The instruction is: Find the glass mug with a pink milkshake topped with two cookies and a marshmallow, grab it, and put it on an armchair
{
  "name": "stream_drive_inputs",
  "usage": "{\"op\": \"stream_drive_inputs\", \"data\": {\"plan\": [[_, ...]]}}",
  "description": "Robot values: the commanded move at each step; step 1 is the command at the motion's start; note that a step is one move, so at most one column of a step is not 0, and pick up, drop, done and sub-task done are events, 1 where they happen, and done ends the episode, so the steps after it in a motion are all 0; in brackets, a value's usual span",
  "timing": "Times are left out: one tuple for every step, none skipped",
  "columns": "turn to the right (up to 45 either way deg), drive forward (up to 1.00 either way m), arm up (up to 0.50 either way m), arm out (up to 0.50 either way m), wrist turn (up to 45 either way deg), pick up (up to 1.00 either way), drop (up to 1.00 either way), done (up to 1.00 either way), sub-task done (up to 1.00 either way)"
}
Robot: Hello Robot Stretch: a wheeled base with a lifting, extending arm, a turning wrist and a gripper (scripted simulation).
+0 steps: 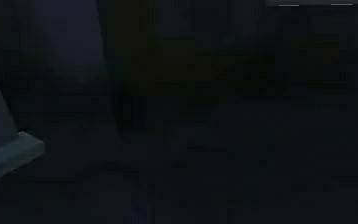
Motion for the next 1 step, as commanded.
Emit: {"op": "stream_drive_inputs", "data": {"plan": [[-45.0, 0.00, 0.00, 0.00, 0.0, 0.00, 0.00, 0.00, 0.00]]}}
